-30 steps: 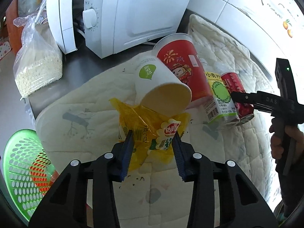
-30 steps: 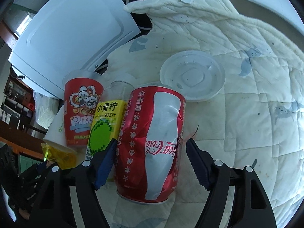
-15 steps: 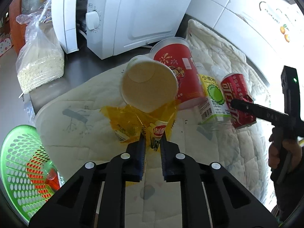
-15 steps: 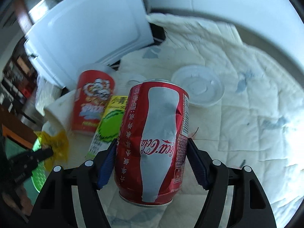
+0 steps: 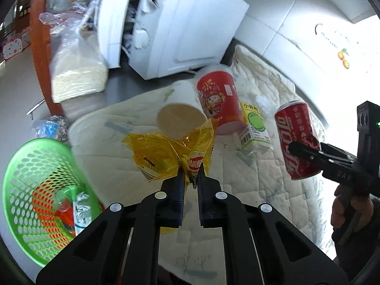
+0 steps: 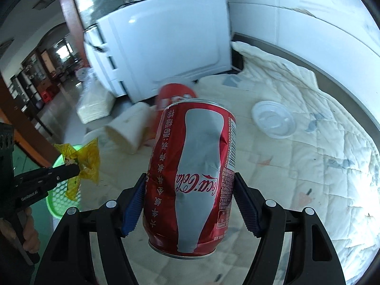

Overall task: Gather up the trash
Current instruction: 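Carry the can and yellow bag to the green basket and release both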

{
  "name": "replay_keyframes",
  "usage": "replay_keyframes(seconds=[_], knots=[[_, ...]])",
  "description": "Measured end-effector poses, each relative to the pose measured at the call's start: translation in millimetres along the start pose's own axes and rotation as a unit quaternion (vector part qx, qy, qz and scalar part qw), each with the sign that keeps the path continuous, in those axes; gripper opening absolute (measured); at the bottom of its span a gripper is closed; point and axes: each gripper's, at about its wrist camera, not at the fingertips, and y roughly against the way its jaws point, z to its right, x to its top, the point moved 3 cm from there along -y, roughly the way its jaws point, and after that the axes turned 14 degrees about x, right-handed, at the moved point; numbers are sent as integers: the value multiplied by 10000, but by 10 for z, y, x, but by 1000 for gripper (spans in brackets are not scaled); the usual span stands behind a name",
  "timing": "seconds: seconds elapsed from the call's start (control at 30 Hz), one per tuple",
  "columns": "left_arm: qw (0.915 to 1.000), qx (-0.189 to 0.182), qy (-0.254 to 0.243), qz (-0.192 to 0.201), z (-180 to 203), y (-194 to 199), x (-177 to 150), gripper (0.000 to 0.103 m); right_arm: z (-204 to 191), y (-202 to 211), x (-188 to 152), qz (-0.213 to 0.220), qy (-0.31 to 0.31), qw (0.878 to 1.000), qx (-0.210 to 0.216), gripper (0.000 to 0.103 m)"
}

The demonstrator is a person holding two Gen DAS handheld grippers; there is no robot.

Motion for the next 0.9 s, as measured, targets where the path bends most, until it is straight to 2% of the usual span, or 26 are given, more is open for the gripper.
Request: replay_keyframes(seconds=[0.23, 0.4, 0.57, 0.73, 0.83, 0.9], knots=[[9986, 257, 330, 329, -462, 428, -130, 8, -656, -185, 44, -139, 442, 9978, 466, 68], [9940, 728, 721, 381, -1039, 612, -270, 8, -1284, -476, 37, -359, 870, 9918, 863, 68], [9856, 1247, 1128, 175, -1647, 581, -470, 8, -1831, -828, 30, -615, 1214, 9836, 1182, 68], [9789, 1440, 1441, -144, -2077, 423, -641, 10, -2282, -1277, -19, -912, 1443, 9759, 1361, 68], [9753, 1479, 1601, -358, -2282, 314, -753, 14, -2472, -1556, -57, -1093, 1436, 9734, 1414, 68], [9726, 1537, 1690, -429, -2380, 277, -794, 27, -2567, -1725, -67, -1206, 1412, 9721, 1436, 68]])
